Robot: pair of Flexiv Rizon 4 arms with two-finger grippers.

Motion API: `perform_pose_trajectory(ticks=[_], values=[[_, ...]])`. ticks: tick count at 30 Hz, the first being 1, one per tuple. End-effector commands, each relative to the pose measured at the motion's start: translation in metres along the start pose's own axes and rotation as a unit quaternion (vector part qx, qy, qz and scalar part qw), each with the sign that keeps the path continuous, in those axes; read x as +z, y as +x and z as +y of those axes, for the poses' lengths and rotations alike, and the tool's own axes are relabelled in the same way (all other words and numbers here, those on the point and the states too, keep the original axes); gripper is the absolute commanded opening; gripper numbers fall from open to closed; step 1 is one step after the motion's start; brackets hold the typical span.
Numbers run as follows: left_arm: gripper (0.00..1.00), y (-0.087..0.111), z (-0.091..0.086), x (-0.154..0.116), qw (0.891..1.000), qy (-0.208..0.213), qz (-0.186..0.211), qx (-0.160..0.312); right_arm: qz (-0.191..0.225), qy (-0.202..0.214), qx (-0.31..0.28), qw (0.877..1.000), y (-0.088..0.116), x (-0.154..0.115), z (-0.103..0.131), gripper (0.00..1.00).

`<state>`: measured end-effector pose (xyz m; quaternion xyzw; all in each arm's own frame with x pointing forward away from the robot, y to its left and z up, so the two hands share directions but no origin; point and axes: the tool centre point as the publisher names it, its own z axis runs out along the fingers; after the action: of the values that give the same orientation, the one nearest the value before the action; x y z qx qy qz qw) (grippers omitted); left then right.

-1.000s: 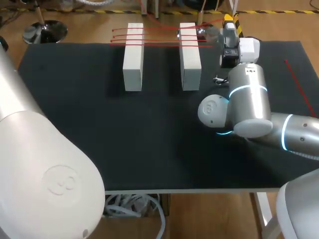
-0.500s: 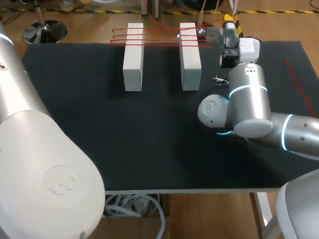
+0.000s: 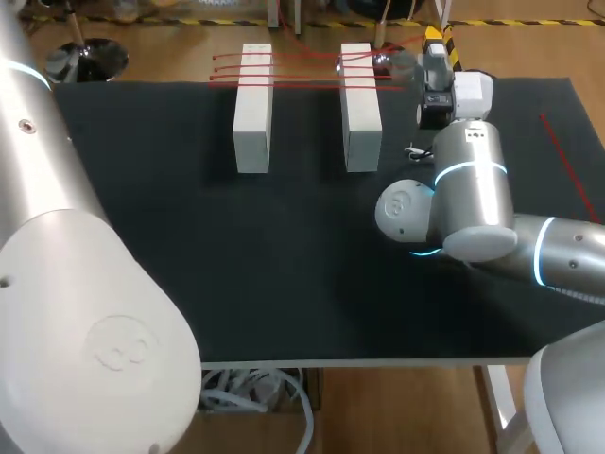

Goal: Grab the tape and strap the tape.

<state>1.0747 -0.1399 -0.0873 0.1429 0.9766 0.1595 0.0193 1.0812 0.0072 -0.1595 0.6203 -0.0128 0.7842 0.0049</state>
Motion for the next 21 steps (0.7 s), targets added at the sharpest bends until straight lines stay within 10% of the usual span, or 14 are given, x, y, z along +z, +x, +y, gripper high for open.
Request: perform_pose_trajectory(ticks=[1, 21], values=[[0.0, -0.008, -0.0049, -0.0032, 1.0, -0.006, 0.015, 0.001, -0.002, 0.0, -0.001, 1.0, 0.0017, 0.0006, 0.0001, 0.0], [0.0, -0.01, -0.0043, 0.0001, 0.999, 0.0, 0.017, -0.032, -0.002, 0.0, -0.001, 1.0, 0.0017, 0.0006, 0.0001, 0.0]])
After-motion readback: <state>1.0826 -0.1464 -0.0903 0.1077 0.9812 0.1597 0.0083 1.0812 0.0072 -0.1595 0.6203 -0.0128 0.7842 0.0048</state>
